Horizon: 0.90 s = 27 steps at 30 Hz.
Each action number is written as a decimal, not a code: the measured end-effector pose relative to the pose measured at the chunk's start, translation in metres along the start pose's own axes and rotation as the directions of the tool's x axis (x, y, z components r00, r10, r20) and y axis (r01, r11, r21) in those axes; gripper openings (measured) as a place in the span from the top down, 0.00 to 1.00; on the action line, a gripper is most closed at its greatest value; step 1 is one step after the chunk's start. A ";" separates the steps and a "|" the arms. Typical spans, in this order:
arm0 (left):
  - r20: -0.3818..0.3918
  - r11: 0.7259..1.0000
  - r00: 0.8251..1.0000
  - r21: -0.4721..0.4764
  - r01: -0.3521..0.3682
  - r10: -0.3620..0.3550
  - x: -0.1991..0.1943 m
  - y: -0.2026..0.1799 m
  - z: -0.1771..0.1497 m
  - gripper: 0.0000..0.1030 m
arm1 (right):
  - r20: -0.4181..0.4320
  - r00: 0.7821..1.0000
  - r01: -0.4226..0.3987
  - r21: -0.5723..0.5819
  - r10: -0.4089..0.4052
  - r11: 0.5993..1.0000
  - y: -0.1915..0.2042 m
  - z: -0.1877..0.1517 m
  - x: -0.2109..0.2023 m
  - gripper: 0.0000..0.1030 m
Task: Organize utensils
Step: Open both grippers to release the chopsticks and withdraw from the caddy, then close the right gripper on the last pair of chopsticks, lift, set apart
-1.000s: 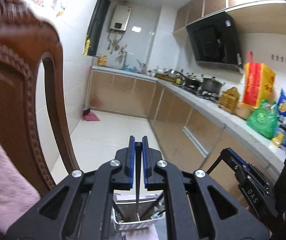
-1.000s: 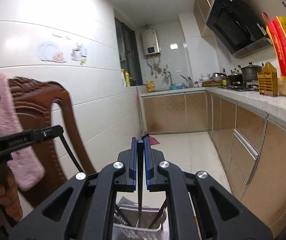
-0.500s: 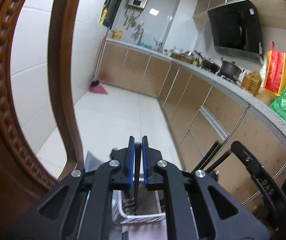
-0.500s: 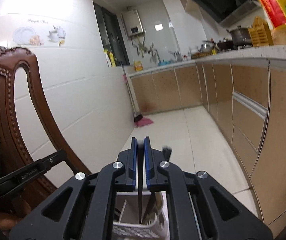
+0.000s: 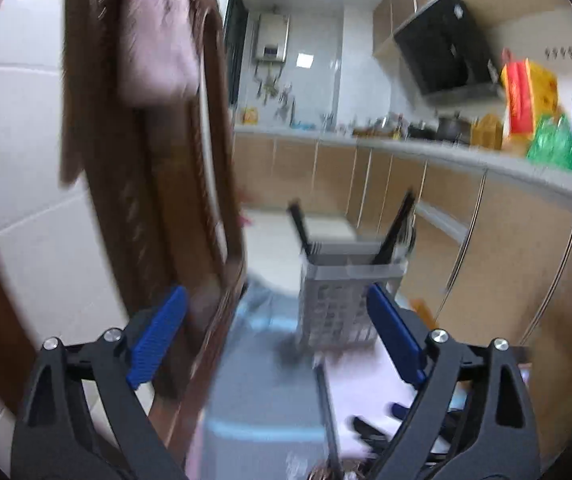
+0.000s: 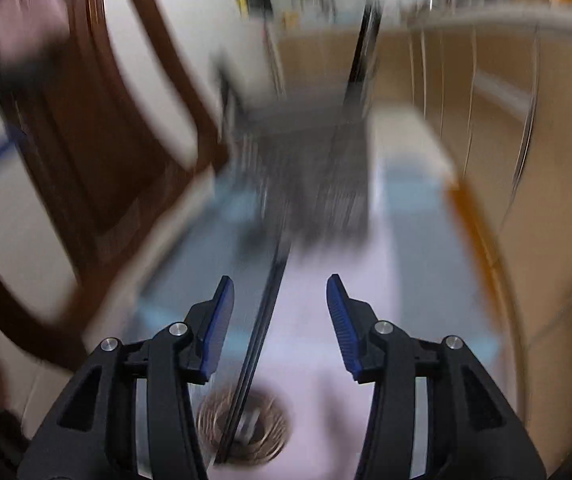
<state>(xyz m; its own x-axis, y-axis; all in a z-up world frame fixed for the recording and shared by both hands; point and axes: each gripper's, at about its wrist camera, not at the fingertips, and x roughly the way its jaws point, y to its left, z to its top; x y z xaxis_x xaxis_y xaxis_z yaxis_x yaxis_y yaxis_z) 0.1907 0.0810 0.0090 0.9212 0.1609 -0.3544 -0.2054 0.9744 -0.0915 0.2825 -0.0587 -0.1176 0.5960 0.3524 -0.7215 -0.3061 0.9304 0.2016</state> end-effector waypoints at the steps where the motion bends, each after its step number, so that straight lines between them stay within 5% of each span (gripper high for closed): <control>1: -0.018 1.000 1.000 -0.012 0.005 -0.005 -0.001 0.001 -0.003 0.12 | -0.011 1.000 0.026 -0.030 -0.026 0.999 0.007 -0.006 0.011 0.54; 6: -0.047 1.000 0.998 -0.003 0.031 -0.031 -0.011 0.004 -0.021 0.12 | -0.076 0.992 0.099 -0.065 -0.103 0.993 0.019 -0.014 0.051 0.60; 11: -0.075 0.998 0.996 0.050 0.042 -0.038 -0.008 0.003 -0.035 0.12 | -0.063 0.989 0.132 -0.061 -0.136 0.989 0.015 -0.030 0.035 0.88; 20: -0.173 0.996 0.981 -0.001 0.086 -0.085 0.004 0.011 -0.045 0.12 | -0.003 0.991 0.134 0.076 -0.135 0.988 -0.004 -0.102 -0.036 0.88; 23: -0.198 0.996 0.977 -0.009 0.085 -0.085 0.009 0.012 -0.050 0.12 | 0.015 0.998 0.059 0.096 -0.060 0.994 -0.004 -0.104 -0.043 0.78; 27: -0.251 0.995 0.963 -0.028 0.094 -0.098 0.020 0.011 -0.058 0.12 | 0.066 0.994 0.077 0.069 -0.082 0.995 -0.014 -0.087 -0.054 0.74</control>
<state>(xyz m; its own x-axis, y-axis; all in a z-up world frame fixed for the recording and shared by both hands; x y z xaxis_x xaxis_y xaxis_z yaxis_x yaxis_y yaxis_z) 0.1877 0.0854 -0.0531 0.8243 0.0205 -0.5658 -0.1273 0.9805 -0.1500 0.1899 -0.0995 -0.1387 0.6669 0.2810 -0.6901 -0.2069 0.9596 0.1908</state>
